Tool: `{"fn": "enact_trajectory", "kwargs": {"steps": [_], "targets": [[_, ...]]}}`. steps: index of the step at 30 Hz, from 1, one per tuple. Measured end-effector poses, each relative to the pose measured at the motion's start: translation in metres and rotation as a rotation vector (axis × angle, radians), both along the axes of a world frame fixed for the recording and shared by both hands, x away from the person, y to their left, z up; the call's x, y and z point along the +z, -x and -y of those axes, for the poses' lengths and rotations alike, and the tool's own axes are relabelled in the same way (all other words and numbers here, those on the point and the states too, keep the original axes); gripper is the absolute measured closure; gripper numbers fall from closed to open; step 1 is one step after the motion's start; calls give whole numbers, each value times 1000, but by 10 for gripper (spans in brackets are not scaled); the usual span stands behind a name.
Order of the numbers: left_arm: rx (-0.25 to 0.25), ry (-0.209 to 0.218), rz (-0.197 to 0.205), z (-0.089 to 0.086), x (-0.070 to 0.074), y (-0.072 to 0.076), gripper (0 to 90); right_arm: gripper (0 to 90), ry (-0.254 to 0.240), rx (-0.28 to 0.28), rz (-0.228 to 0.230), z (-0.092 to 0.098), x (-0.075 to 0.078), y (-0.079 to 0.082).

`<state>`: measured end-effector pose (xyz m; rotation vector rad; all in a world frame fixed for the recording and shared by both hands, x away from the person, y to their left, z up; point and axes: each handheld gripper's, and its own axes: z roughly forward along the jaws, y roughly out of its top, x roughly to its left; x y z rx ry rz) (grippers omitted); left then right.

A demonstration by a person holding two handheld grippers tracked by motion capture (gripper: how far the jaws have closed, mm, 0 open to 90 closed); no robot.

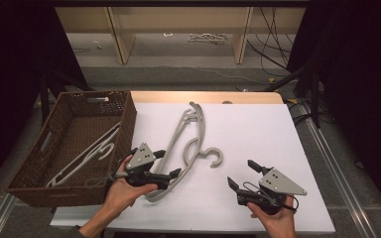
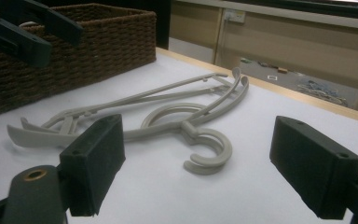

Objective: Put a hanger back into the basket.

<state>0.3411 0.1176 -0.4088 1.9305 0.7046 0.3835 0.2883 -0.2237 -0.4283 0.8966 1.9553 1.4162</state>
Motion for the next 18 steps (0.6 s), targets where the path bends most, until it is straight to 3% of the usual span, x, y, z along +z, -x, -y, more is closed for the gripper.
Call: {"fn": "enact_trajectory", "kwargs": {"steps": [4,6,11,12,14,15,16,17,18], "targets": [[-9,-27,-8,9,-5,-6,219,188,5,1,16,1,0,-1],[-13,-35,-13,14,-8,-9,219,188,-2,6,-11,1,0,0],[-27,-68,-14,27,-17,-18,217,188,-8,7,-6,0,0,0],[-32,-77,-19,29,-18,-19,214,188,5,5,18,1,0,-2],[-43,-95,-21,34,-21,-22,203,188,-2,10,-10,2,0,0],[-43,-99,-29,36,-23,-24,200,188,3,9,19,3,0,-1],[-52,-131,-24,38,-24,-26,196,188,6,6,14,3,0,-1],[-52,-126,-29,41,-27,-27,194,188,-13,15,-9,2,0,0],[-61,-147,-30,43,-28,-29,194,188,-11,11,11,2,0,-1]]}}
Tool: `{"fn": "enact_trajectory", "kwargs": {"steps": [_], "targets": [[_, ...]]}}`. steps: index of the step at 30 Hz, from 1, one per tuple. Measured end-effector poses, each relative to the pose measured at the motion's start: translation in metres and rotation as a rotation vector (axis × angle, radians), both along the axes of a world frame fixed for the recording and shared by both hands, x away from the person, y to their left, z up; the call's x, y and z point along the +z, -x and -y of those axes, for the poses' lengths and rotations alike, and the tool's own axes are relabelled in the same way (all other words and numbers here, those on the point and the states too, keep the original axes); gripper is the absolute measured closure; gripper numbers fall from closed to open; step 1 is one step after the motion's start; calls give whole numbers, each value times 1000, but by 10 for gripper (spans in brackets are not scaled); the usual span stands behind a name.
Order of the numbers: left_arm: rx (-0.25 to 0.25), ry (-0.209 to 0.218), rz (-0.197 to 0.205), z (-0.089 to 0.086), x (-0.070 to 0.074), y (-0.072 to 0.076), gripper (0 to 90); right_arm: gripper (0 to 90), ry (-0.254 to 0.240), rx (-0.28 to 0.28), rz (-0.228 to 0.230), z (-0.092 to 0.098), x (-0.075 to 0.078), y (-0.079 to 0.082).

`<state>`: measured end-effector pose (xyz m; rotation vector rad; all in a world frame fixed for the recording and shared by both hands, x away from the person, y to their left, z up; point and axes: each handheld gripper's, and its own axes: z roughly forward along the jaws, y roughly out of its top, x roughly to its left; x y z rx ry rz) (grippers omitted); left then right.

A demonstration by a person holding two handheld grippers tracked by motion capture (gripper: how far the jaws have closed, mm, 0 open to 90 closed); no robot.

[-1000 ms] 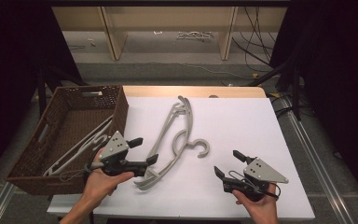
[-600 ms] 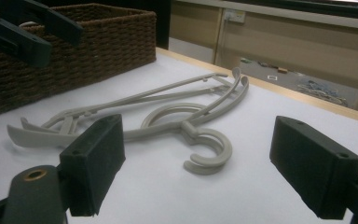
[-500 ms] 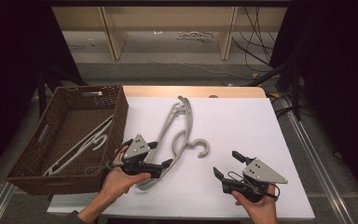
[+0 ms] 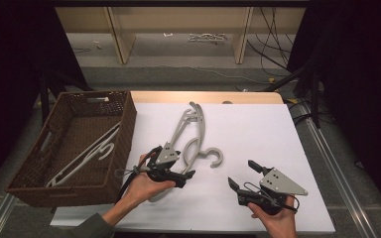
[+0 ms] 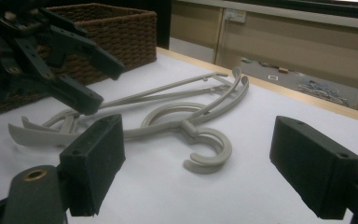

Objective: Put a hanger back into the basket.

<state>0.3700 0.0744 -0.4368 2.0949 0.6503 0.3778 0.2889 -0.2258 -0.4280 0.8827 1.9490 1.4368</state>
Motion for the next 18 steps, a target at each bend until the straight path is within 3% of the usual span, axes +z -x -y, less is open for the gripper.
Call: {"fn": "enact_trajectory", "kwargs": {"steps": [6,9,11,13,15,18], "targets": [[-17,-53,1,15,-10,-12,194,188,15,1,-21,-1,0,1],[-20,-75,1,22,-14,-17,198,188,8,3,15,0,0,-1],[-29,-90,-4,25,-17,-22,207,188,8,-6,-14,0,0,1],[-24,-99,-10,27,-19,-26,209,188,13,-7,-20,1,1,1],[-25,-106,-16,29,-20,-29,211,188,14,-10,8,1,0,-1],[-23,-109,-23,32,-22,-34,213,188,10,-6,-10,1,0,0]]}}
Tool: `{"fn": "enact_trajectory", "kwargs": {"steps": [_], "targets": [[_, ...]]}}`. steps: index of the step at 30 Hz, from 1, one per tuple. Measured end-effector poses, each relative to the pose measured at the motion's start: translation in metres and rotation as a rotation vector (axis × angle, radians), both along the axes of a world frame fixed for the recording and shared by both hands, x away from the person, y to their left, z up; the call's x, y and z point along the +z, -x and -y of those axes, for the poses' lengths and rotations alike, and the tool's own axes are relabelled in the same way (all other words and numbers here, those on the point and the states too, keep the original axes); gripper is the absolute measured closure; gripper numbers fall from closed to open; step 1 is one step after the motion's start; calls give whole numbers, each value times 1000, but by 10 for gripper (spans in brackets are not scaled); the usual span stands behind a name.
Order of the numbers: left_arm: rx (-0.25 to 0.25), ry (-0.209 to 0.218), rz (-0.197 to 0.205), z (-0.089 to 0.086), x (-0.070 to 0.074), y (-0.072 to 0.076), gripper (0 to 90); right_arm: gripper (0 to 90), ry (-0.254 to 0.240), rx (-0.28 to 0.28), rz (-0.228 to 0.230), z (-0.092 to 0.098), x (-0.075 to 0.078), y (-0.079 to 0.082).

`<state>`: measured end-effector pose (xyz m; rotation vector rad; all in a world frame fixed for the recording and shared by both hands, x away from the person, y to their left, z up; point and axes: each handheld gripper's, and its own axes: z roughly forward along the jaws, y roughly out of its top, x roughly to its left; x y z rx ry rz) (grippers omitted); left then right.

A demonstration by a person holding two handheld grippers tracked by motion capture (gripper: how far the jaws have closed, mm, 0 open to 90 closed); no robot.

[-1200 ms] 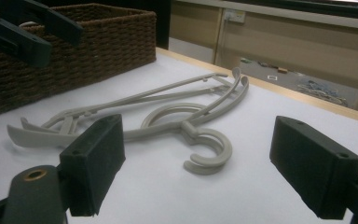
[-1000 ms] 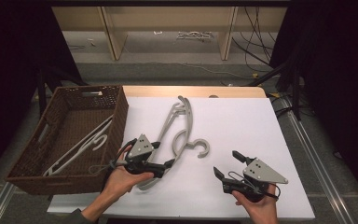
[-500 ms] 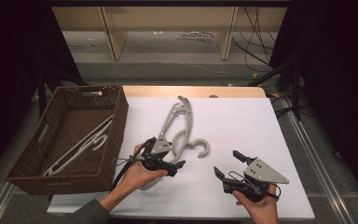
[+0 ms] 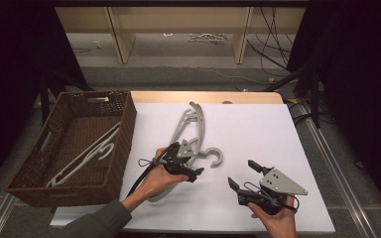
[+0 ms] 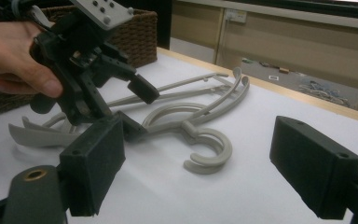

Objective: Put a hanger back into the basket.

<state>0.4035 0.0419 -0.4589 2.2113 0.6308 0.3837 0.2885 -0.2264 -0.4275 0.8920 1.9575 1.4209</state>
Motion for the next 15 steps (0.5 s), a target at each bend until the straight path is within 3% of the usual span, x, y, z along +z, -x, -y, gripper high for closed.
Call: {"fn": "enact_trajectory", "kwargs": {"steps": [3,10,12,15], "targets": [[-1,-25,-10,2,-3,-6,223,188,-4,-2,-3,0,0,0],[12,-25,-46,4,-9,-20,246,188,5,-1,19,0,0,-1],[15,-28,-55,5,-10,-23,262,188,-2,-1,-5,0,-1,0],[10,-45,-63,8,-12,-27,278,188,4,-2,18,0,-1,-1]]}}
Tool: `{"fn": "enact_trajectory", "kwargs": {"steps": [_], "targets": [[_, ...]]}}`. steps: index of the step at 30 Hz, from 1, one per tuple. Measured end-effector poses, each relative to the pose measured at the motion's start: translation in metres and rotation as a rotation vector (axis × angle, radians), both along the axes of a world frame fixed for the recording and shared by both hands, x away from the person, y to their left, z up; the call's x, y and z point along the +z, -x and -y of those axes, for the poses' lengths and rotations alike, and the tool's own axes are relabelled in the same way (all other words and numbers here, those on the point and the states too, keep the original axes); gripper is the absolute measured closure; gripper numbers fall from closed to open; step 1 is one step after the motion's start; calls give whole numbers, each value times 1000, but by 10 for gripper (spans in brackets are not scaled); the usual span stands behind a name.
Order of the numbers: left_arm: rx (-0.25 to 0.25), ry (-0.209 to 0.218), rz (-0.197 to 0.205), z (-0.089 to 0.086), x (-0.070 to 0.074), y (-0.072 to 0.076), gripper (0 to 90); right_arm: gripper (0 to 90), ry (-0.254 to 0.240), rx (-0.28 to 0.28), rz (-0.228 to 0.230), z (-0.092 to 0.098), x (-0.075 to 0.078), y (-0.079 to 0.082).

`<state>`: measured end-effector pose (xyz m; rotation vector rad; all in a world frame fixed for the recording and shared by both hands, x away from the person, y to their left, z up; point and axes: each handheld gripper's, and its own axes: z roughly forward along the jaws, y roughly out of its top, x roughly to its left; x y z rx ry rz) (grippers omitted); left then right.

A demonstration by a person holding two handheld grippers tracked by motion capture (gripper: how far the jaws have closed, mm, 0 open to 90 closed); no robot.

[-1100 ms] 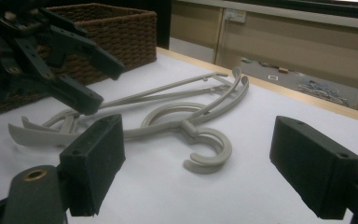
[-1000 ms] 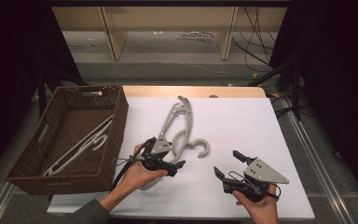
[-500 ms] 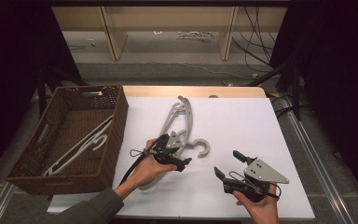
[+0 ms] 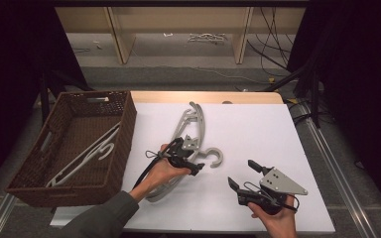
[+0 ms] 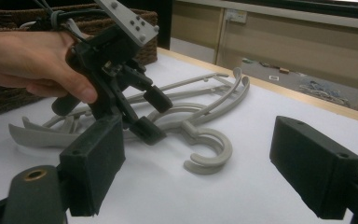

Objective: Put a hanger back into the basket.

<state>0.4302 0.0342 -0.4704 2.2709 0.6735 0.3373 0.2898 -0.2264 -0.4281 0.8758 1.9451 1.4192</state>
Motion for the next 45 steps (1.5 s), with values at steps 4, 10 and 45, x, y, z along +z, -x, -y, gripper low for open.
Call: {"fn": "enact_trajectory", "kwargs": {"steps": [4,10,45], "targets": [[17,-44,-13,3,-2,-3,319,188,2,3,2,0,0,0],[27,-48,-54,6,-3,-11,386,188,-2,6,-8,0,0,0],[116,8,-325,-10,3,-42,735,189,15,19,-13,0,-1,0]]}}
